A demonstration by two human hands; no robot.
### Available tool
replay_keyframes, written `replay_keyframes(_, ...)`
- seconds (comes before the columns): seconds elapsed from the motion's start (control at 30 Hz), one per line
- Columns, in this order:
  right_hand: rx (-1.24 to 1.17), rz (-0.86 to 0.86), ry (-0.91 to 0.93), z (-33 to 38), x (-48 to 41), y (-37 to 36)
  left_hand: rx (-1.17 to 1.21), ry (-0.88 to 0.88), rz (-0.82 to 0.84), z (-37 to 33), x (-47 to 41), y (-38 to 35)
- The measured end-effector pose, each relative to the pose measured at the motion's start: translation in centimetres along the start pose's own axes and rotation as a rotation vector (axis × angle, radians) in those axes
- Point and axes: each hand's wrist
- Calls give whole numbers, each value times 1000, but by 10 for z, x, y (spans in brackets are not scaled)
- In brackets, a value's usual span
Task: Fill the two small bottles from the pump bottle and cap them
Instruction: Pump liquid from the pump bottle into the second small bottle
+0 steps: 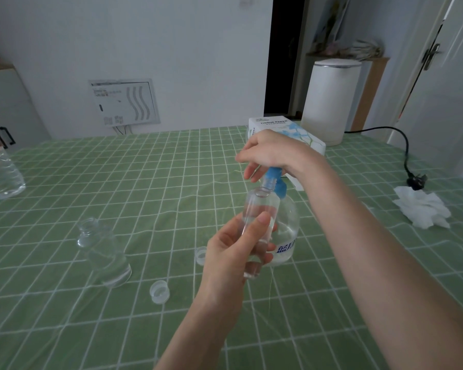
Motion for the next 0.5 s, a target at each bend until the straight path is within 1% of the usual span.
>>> replay_keyframes(0.2,-314,-18,39,-5,3,-1,-42,-24,-8,0,1,3)
replay_keyframes(0.27,-380,-14,42,-5,5,-1,-45,-23,-7,0,0,4)
replay_keyframes(0.5,-620,47,-25,-5,4,-1,-29,-37,8,-1,-1,7)
Point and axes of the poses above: each hand's wrist, its own x-axis away from the middle knuckle, its own y-axis out of the back of the hand, z = x × y, and after that the axes turned 6 degrees about y, right-handed
